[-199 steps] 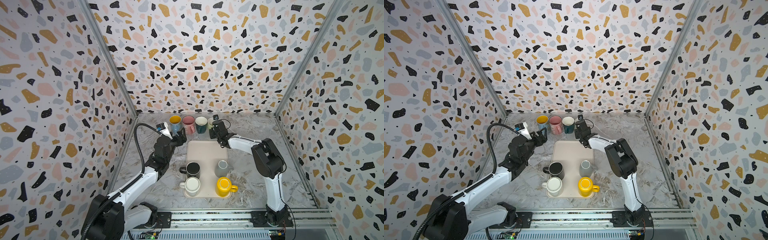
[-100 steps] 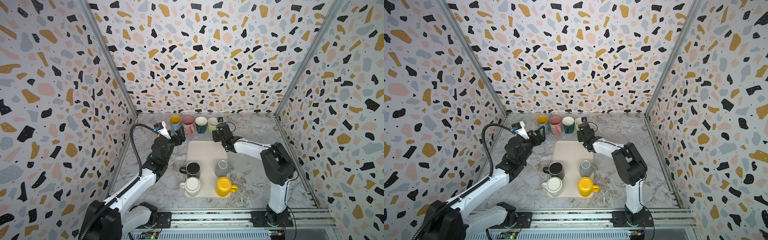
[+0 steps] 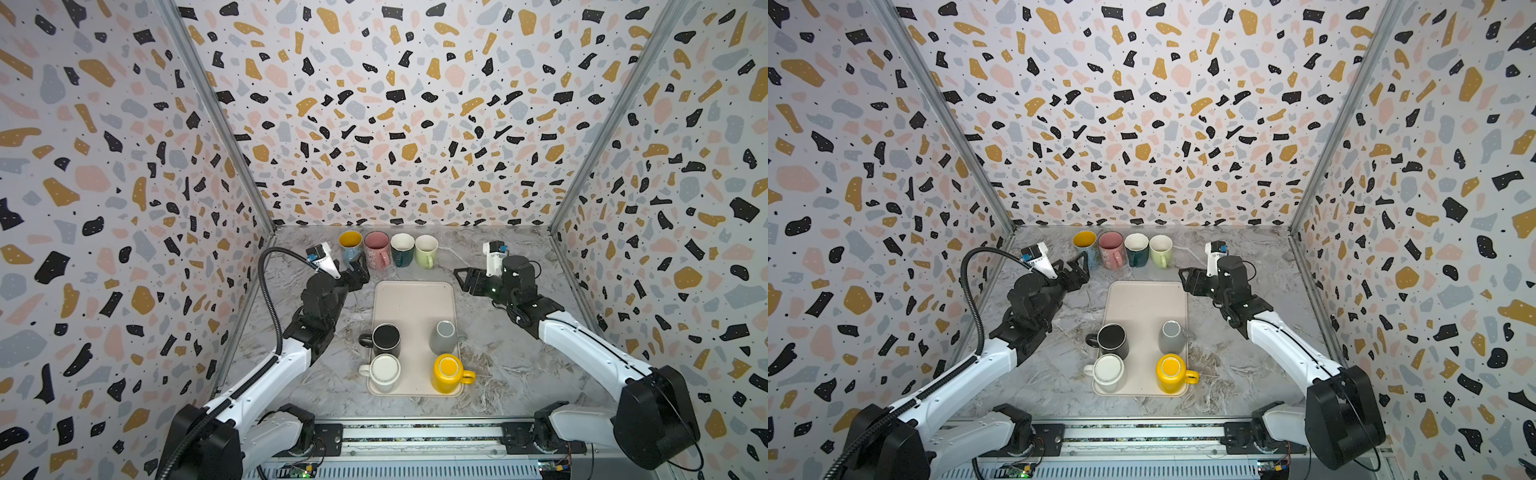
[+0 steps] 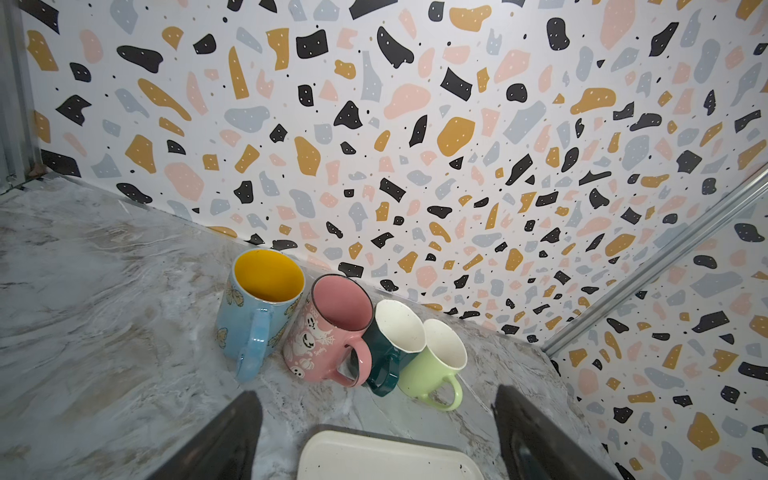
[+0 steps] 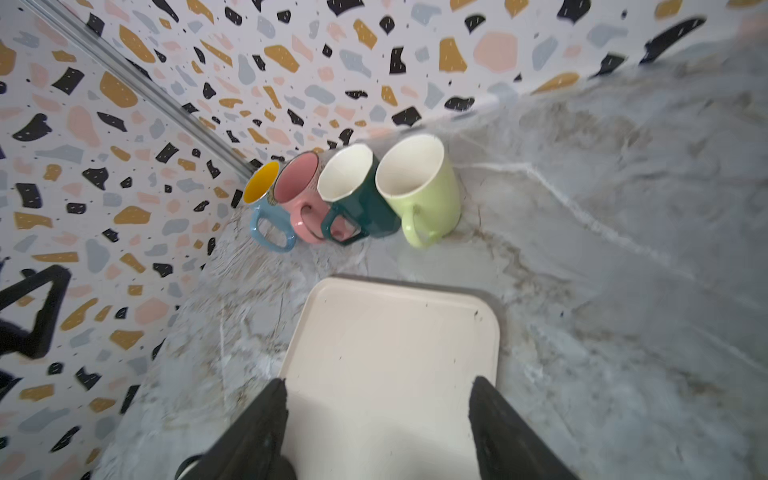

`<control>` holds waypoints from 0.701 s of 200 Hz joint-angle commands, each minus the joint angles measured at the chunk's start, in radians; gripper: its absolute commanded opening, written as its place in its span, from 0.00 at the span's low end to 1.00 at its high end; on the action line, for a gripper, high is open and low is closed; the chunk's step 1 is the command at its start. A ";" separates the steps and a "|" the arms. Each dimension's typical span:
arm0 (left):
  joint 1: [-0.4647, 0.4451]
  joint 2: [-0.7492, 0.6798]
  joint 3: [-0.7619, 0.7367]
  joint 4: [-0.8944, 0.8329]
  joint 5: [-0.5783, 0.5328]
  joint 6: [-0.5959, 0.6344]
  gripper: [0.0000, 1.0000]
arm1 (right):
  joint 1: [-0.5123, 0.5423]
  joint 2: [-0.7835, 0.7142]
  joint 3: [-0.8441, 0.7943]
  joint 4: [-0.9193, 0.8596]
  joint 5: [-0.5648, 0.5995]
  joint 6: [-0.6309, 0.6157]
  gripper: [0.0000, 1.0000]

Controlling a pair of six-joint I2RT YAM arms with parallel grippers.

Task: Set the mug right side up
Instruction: 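Open the right gripper and withdraw it toward the tray, then reach the right gripper to the handle of the grey mug on the tray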

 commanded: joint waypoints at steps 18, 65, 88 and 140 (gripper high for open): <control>0.005 -0.029 0.011 0.013 -0.025 0.030 0.89 | -0.067 -0.118 -0.077 -0.071 -0.310 0.265 0.67; 0.005 -0.058 0.008 -0.008 -0.050 0.046 0.89 | -0.132 -0.122 -0.233 0.056 -0.473 0.556 0.62; 0.006 -0.069 0.002 -0.009 -0.060 0.057 0.90 | -0.135 -0.083 -0.307 0.151 -0.526 0.665 0.62; 0.005 -0.068 0.008 -0.022 -0.072 0.072 0.91 | -0.139 -0.048 -0.335 0.164 -0.537 0.733 0.61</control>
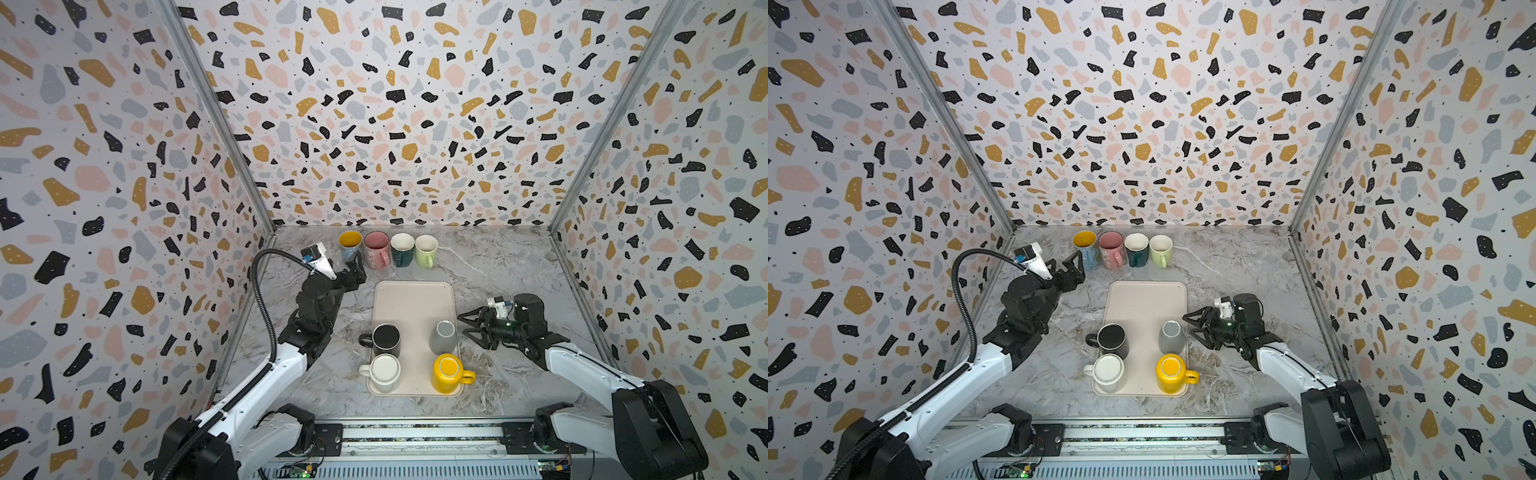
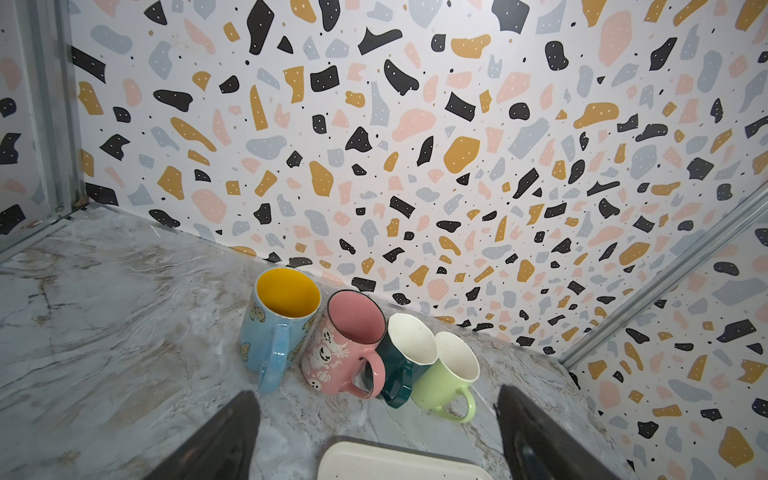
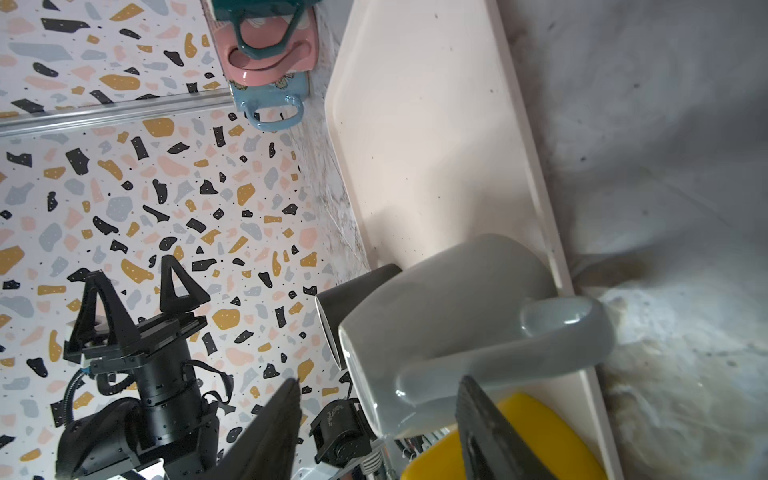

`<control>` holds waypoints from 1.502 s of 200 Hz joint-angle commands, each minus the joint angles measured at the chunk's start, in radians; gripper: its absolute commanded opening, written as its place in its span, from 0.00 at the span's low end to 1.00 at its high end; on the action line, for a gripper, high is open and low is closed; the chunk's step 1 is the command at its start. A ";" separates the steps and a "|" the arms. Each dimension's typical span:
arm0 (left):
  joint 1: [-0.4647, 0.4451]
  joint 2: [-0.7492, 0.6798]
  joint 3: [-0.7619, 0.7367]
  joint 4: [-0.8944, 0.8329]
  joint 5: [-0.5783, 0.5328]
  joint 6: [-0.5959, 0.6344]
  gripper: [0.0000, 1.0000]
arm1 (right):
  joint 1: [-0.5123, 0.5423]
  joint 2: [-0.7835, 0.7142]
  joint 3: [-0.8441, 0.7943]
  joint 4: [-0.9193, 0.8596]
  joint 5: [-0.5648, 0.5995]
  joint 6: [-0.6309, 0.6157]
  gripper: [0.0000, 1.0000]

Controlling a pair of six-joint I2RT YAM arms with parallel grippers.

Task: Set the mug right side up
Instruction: 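Reach the right gripper to the handle of the grey mug on the tray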

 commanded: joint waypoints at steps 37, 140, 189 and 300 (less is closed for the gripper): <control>0.005 -0.003 0.009 0.015 -0.030 0.033 0.91 | -0.035 -0.015 0.025 -0.024 -0.032 0.049 0.61; 0.007 0.028 0.023 0.014 -0.018 0.029 0.92 | -0.090 0.048 0.039 -0.116 -0.128 0.074 0.68; 0.008 0.043 0.029 0.014 -0.021 0.033 0.92 | -0.090 0.120 0.042 -0.086 -0.146 0.076 0.68; 0.016 0.069 0.034 0.014 -0.028 0.049 0.92 | -0.090 0.225 0.040 0.047 -0.145 0.152 0.60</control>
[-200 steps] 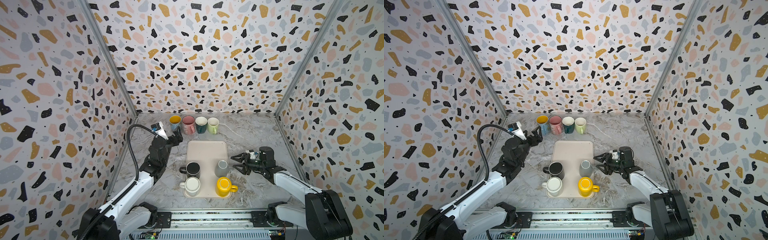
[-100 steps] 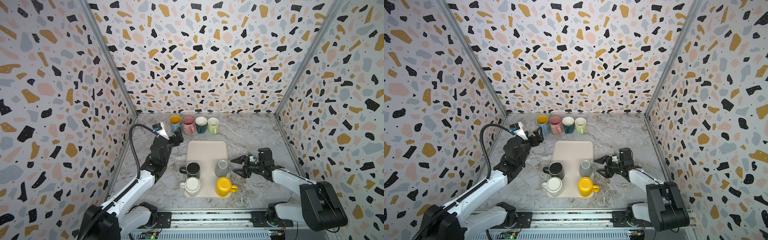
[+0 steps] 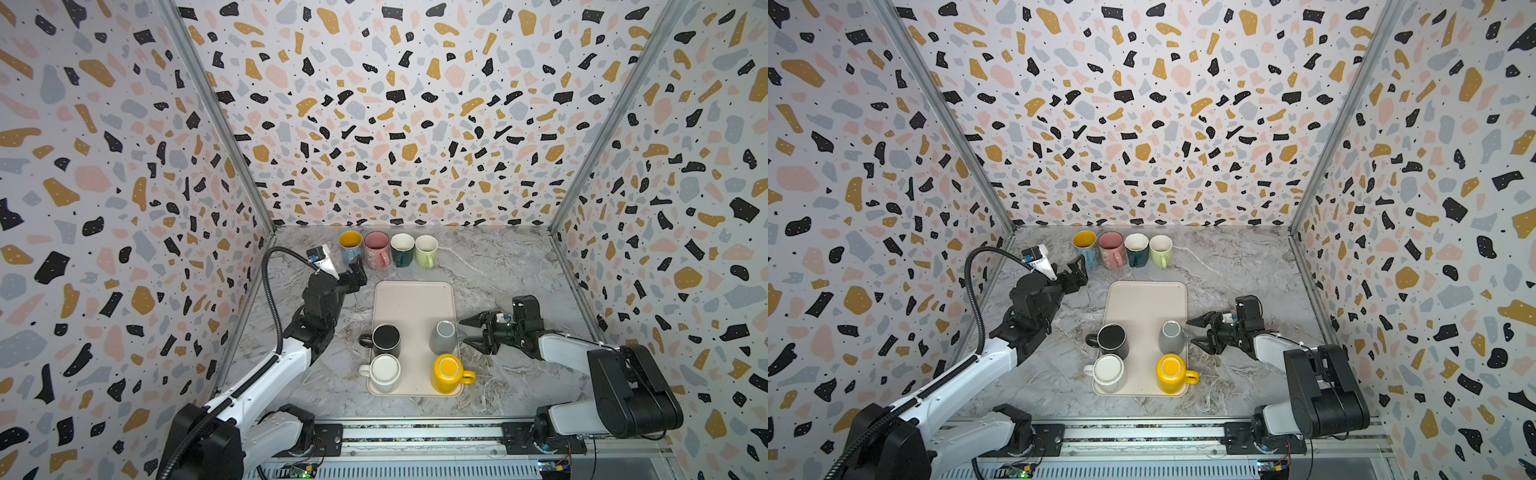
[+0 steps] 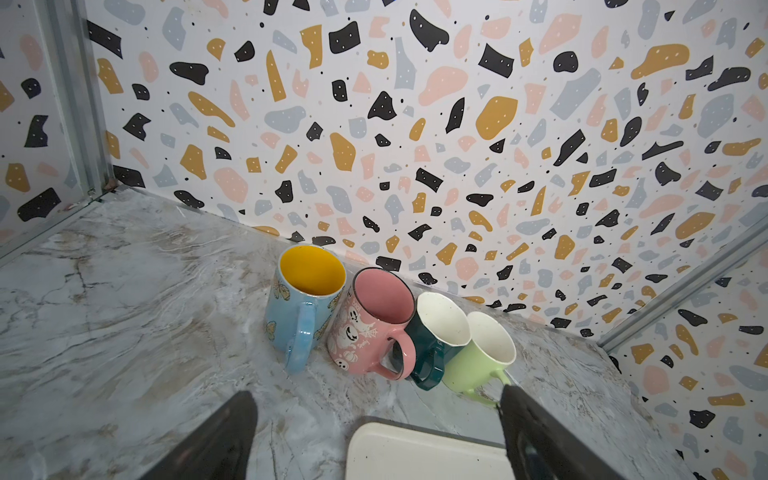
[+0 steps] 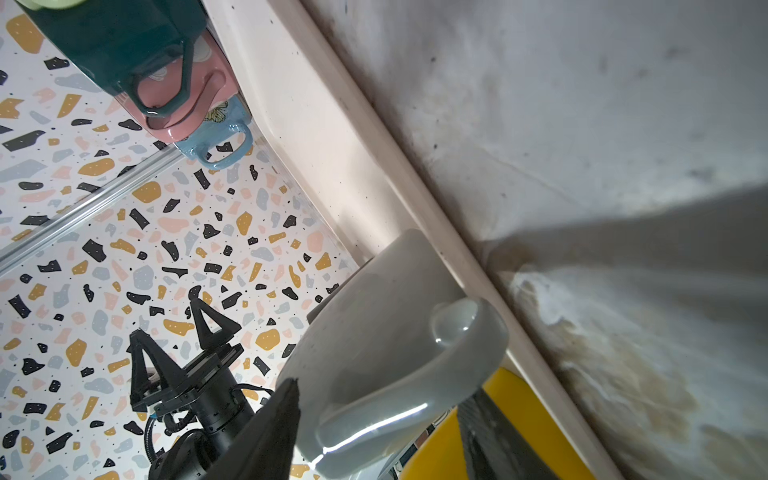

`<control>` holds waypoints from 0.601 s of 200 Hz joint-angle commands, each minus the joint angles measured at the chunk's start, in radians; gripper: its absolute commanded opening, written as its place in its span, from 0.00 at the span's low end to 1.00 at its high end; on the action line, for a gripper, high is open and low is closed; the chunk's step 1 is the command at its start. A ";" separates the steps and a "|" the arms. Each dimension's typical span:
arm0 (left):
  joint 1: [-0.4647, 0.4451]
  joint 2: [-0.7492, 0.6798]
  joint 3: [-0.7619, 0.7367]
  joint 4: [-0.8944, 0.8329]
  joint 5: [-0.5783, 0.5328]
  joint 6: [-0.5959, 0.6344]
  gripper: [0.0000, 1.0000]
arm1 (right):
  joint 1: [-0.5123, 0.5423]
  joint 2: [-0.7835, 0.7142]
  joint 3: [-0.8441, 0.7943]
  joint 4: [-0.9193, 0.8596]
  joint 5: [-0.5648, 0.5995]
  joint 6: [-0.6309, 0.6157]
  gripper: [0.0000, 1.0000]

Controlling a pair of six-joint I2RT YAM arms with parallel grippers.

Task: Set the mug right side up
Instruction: 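Reach the right gripper to the handle of the grey mug on the tray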

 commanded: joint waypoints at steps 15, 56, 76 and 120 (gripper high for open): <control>0.009 0.004 0.034 0.032 -0.007 0.023 0.92 | -0.002 0.010 0.031 0.037 -0.005 0.020 0.58; 0.012 0.013 0.035 0.036 -0.004 0.023 0.92 | -0.001 0.021 0.031 0.063 0.011 0.032 0.51; 0.012 0.015 0.035 0.037 -0.003 0.022 0.93 | 0.000 0.028 0.028 0.077 0.011 0.041 0.50; 0.012 0.019 0.035 0.039 0.001 0.021 0.93 | 0.015 0.034 0.027 0.104 0.012 0.063 0.50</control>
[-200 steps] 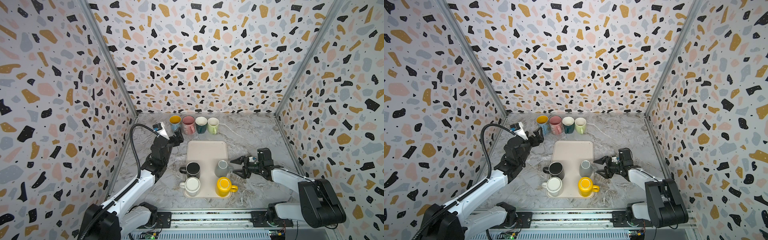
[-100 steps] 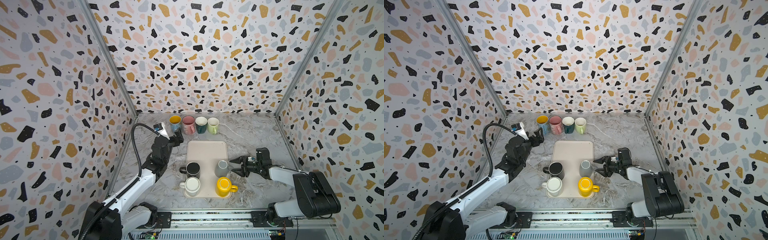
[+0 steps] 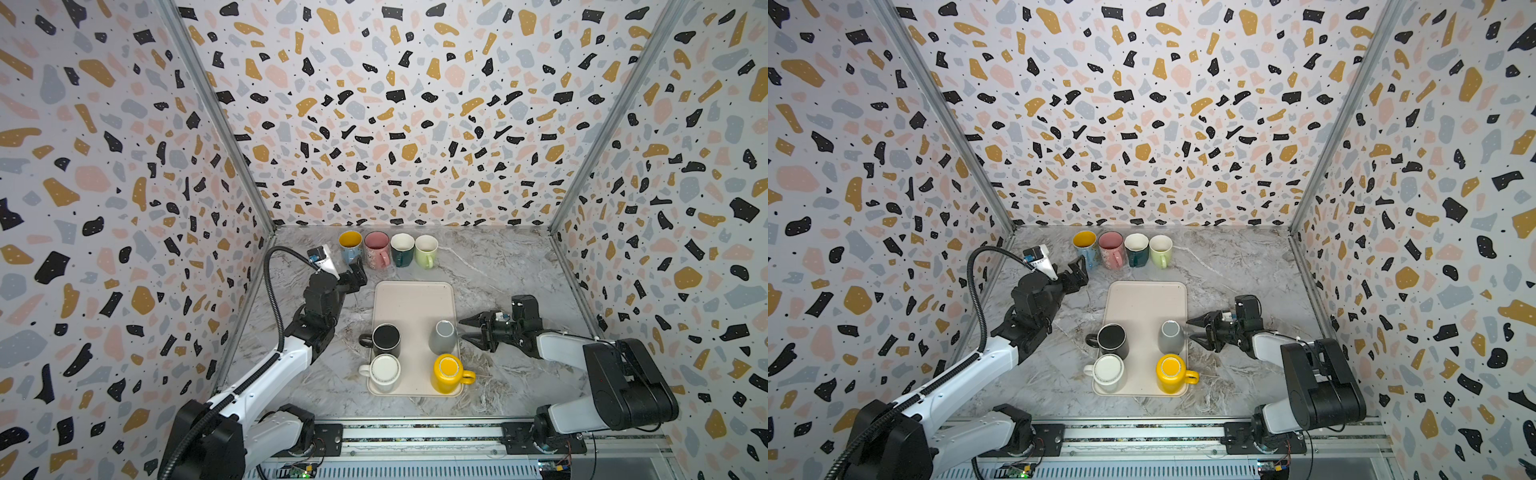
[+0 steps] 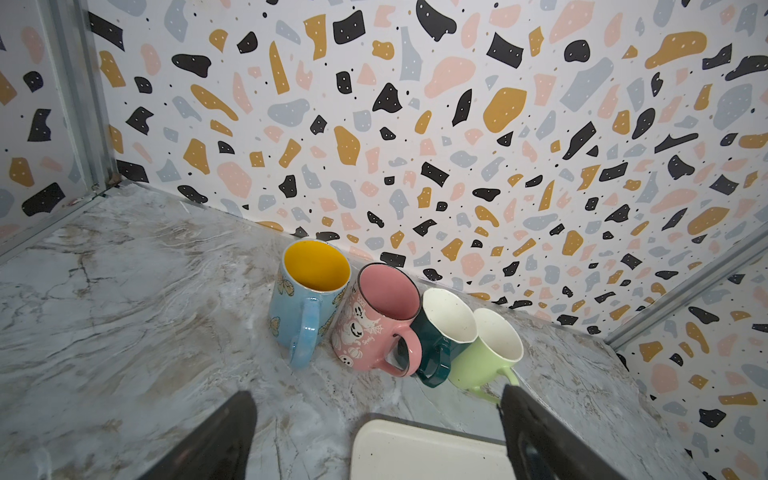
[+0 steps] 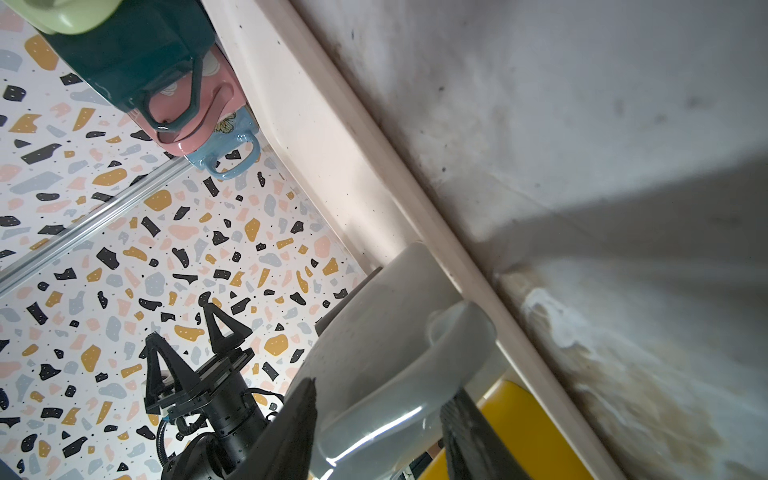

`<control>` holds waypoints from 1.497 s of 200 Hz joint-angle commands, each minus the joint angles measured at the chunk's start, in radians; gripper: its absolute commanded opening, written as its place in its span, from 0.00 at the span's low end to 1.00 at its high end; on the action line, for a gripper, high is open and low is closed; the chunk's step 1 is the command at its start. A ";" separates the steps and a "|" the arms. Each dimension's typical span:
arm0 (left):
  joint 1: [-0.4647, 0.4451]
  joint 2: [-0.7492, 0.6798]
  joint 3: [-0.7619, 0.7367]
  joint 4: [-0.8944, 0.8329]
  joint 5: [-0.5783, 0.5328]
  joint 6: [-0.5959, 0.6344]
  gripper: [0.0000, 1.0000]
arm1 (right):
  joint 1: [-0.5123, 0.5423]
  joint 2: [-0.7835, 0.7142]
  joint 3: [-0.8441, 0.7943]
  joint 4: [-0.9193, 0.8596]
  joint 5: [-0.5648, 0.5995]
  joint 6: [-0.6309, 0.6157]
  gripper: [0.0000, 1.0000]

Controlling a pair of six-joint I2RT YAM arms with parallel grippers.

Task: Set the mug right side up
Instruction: 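Reach the right gripper to the handle of the grey mug on the tray, then close the right gripper on the grey mug handle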

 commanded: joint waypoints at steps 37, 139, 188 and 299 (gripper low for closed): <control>0.008 0.003 0.034 0.038 0.000 0.022 0.93 | 0.025 0.006 0.026 0.044 0.013 0.030 0.51; 0.015 0.003 0.032 0.038 0.000 0.028 0.93 | 0.070 0.070 0.051 0.104 0.024 0.063 0.48; 0.018 0.003 0.030 0.038 -0.001 0.029 0.93 | 0.095 0.127 0.064 0.180 0.033 0.106 0.43; 0.029 0.016 0.028 0.040 -0.009 0.031 0.93 | 0.134 0.278 0.120 0.388 0.019 0.201 0.23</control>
